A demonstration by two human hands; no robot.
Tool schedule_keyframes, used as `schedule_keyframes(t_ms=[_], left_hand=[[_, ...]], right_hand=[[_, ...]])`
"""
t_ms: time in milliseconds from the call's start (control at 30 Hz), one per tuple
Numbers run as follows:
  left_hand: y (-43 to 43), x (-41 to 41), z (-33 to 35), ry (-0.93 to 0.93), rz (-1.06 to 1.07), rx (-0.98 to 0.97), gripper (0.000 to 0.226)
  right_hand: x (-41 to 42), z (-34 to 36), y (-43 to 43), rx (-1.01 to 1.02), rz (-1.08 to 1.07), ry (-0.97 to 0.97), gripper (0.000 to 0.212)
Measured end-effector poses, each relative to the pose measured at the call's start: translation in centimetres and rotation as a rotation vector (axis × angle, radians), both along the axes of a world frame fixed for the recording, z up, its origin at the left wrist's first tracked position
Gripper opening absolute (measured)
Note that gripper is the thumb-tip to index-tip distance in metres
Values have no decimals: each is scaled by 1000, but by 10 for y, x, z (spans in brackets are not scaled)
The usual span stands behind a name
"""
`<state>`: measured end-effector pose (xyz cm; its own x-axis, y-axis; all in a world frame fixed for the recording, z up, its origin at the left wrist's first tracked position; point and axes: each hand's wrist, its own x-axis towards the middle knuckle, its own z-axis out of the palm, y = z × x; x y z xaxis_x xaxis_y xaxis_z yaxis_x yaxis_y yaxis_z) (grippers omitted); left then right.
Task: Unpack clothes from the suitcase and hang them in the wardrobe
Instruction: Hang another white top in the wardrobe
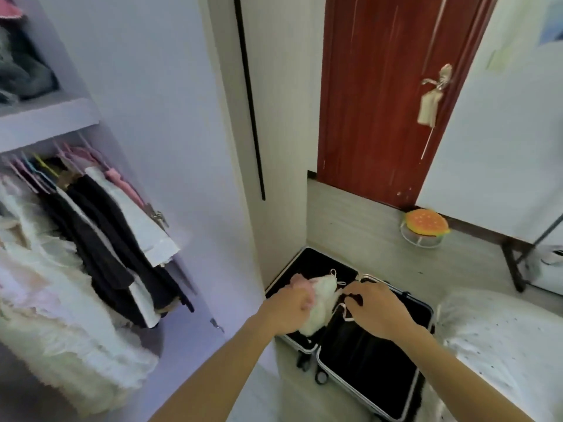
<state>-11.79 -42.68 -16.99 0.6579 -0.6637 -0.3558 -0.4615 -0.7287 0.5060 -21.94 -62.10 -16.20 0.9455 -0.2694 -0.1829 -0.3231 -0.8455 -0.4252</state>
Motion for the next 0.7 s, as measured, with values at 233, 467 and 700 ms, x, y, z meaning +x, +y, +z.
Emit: schedule_keyframes(t_ms=[233, 467, 700], left_hand=[[-93, 31, -46, 57, -128, 82, 23], [-169, 98, -101, 154, -137, 197, 38], [-221, 167, -186, 163, -139, 321, 34]], right_hand=[[1, -31, -72, 6, -140, 92, 38], [60, -78, -141, 25, -235, 162, 37], [140, -150, -202, 104, -333, 152, 37]])
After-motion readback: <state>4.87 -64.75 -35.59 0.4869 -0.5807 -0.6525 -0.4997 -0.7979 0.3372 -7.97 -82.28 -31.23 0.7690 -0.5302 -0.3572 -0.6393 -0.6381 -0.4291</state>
